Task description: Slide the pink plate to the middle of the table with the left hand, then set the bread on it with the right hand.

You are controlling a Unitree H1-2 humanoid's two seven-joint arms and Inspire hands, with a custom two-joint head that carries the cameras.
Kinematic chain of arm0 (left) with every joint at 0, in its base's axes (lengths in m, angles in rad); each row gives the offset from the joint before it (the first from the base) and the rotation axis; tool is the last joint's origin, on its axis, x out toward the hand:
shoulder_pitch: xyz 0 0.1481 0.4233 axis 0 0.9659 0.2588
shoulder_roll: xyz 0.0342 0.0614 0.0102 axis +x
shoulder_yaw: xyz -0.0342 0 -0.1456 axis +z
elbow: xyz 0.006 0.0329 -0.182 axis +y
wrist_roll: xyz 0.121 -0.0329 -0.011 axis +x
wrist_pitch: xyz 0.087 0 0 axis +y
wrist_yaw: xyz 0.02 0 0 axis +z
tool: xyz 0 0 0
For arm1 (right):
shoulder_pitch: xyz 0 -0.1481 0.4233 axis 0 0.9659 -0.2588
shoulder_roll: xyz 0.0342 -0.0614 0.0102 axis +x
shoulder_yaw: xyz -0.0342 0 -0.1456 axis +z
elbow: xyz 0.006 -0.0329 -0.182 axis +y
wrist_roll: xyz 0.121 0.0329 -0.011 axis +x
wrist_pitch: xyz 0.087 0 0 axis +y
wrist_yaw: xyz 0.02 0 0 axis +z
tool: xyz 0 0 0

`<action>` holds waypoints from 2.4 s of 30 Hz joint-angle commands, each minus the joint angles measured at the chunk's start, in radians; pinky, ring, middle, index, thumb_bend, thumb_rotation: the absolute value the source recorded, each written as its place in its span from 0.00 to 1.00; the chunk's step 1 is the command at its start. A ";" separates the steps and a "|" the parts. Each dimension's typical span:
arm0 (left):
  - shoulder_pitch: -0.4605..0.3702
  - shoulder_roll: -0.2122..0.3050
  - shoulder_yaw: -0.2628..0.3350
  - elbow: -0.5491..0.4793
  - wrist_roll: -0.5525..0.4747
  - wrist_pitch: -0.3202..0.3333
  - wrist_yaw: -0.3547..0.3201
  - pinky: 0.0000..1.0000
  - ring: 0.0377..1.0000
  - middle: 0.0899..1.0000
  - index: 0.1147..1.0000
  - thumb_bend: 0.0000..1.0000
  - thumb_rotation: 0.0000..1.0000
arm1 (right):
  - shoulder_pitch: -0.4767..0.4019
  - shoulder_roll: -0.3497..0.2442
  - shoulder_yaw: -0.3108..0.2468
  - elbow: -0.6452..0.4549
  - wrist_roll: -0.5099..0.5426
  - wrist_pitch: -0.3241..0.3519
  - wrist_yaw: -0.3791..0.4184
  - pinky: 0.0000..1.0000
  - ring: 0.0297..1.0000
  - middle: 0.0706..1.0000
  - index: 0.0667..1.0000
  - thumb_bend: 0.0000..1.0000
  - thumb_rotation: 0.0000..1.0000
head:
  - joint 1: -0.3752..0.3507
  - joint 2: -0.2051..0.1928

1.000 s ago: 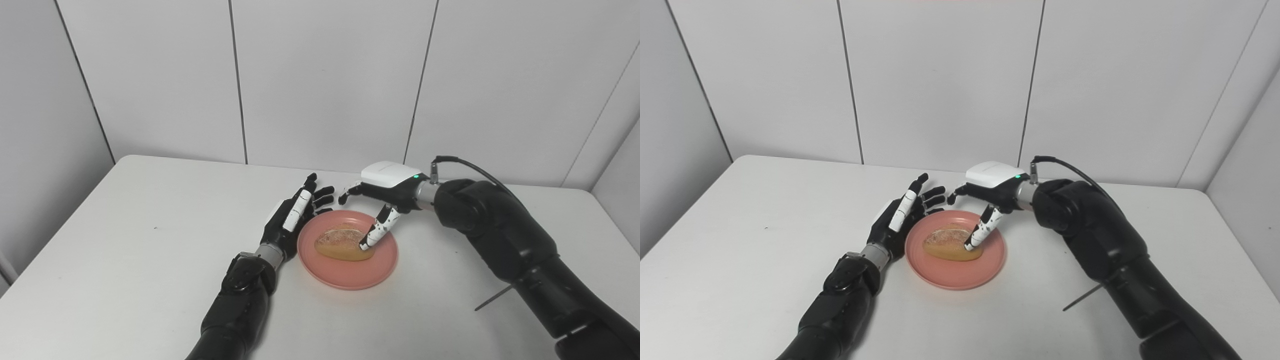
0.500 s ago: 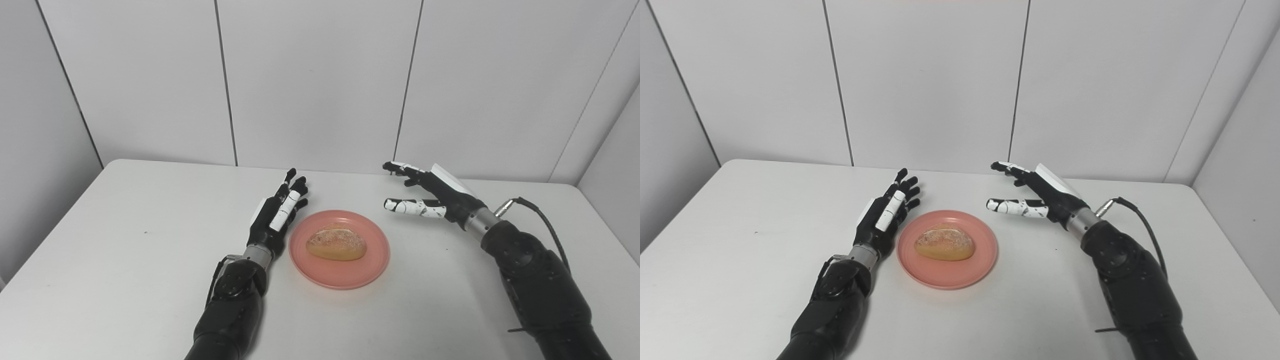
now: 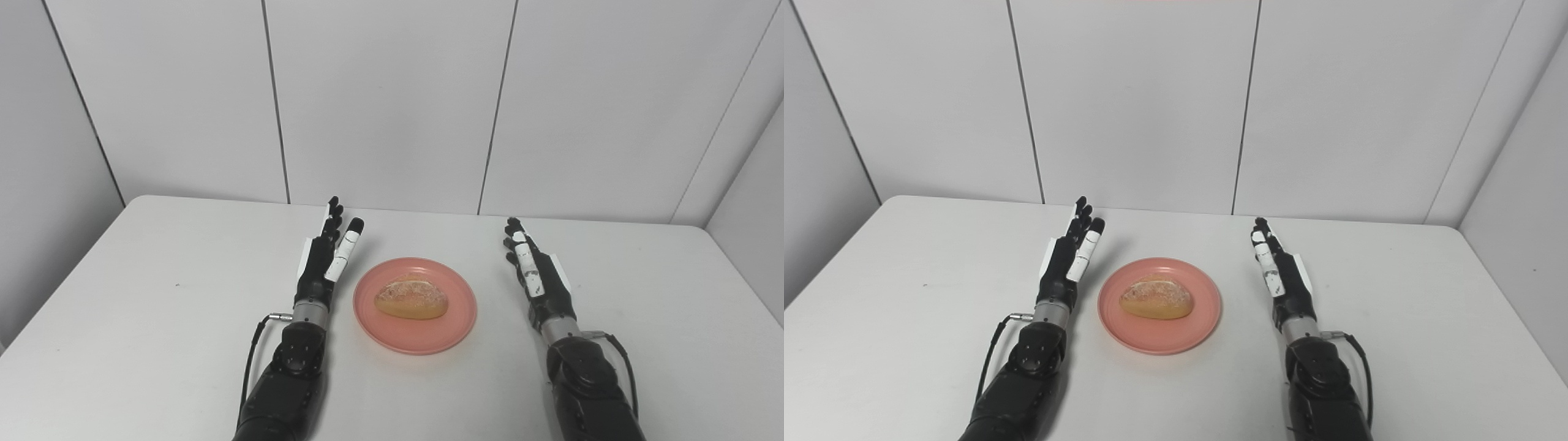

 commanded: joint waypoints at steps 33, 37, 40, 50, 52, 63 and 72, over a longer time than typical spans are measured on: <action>0.094 -0.015 0.004 0.018 0.009 0.077 0.110 1.00 1.00 1.00 1.00 0.84 0.89 | 0.007 0.041 0.031 0.097 0.057 -0.170 -0.082 1.00 1.00 1.00 1.00 0.88 1.00 | -0.007 0.010; 0.096 -0.019 0.007 0.013 0.015 0.086 0.144 1.00 1.00 1.00 1.00 0.82 0.89 | 0.008 0.047 0.028 0.103 0.066 -0.166 -0.086 1.00 1.00 1.00 1.00 0.91 1.00 | -0.008 0.010; 0.095 -0.024 0.016 0.013 0.003 0.090 0.152 1.00 1.00 1.00 1.00 0.81 0.88 | 0.010 0.049 0.028 0.110 0.068 -0.175 -0.087 1.00 1.00 1.00 1.00 0.91 1.00 | -0.009 0.011; 0.098 -0.027 0.018 -0.003 0.002 0.121 0.172 1.00 1.00 1.00 1.00 0.82 0.88 | 0.019 0.049 0.041 0.110 0.052 -0.179 -0.091 1.00 1.00 1.00 1.00 0.89 1.00 | -0.010 0.011; 0.097 -0.027 0.017 0.000 0.003 0.116 0.174 1.00 1.00 1.00 1.00 0.81 0.88 | 0.018 0.049 0.041 0.113 0.055 -0.180 -0.090 1.00 1.00 1.00 1.00 0.89 1.00 | -0.011 0.011; 0.101 -0.024 0.013 -0.015 -0.001 0.144 0.156 1.00 1.00 1.00 1.00 0.81 0.88 | 0.019 0.046 0.046 0.117 0.039 -0.183 -0.103 1.00 1.00 1.00 1.00 0.87 1.00 | -0.015 0.012; 0.098 -0.010 -0.010 -0.009 0.030 0.179 0.149 0.99 1.00 1.00 1.00 0.87 0.89 | 0.017 0.041 0.049 0.123 0.033 -0.183 -0.101 1.00 1.00 1.00 1.00 0.86 1.00 | -0.020 0.013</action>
